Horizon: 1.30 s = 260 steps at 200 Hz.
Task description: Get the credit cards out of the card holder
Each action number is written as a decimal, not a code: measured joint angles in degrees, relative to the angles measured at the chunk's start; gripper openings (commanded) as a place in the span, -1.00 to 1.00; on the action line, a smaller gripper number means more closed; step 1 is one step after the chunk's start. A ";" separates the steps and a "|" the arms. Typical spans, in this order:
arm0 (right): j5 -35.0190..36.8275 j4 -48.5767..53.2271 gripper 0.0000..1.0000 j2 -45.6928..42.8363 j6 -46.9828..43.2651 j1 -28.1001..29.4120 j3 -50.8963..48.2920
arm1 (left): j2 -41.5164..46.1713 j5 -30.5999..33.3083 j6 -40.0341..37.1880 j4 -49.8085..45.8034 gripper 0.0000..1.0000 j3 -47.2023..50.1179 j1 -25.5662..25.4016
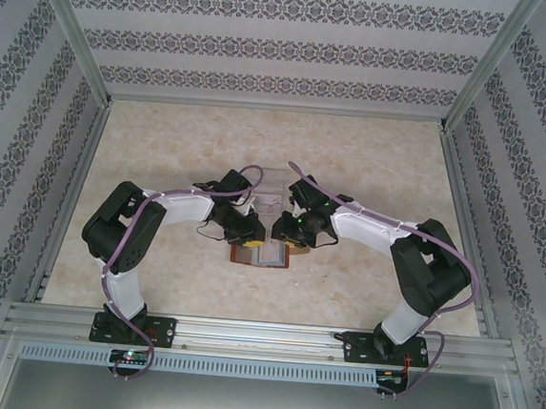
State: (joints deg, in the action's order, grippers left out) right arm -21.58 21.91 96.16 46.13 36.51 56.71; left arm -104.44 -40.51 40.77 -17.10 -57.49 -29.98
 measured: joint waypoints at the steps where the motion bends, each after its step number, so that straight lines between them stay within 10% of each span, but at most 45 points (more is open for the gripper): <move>1: -0.04 -0.04 -0.33 0.00 0.04 0.00 0.00 | 0.00 0.00 0.00 0.00 -0.63 0.00 0.00; 260: -2.14 -2.01 -0.22 3.69 -0.24 -0.02 -0.70 | -0.96 3.69 -3.30 -7.89 -0.62 -3.28 -0.07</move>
State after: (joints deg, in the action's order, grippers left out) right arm -23.73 19.90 99.85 45.89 36.49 56.01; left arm -105.41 -36.82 37.47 -24.99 -60.77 -30.04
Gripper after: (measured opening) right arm 0.387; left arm 0.189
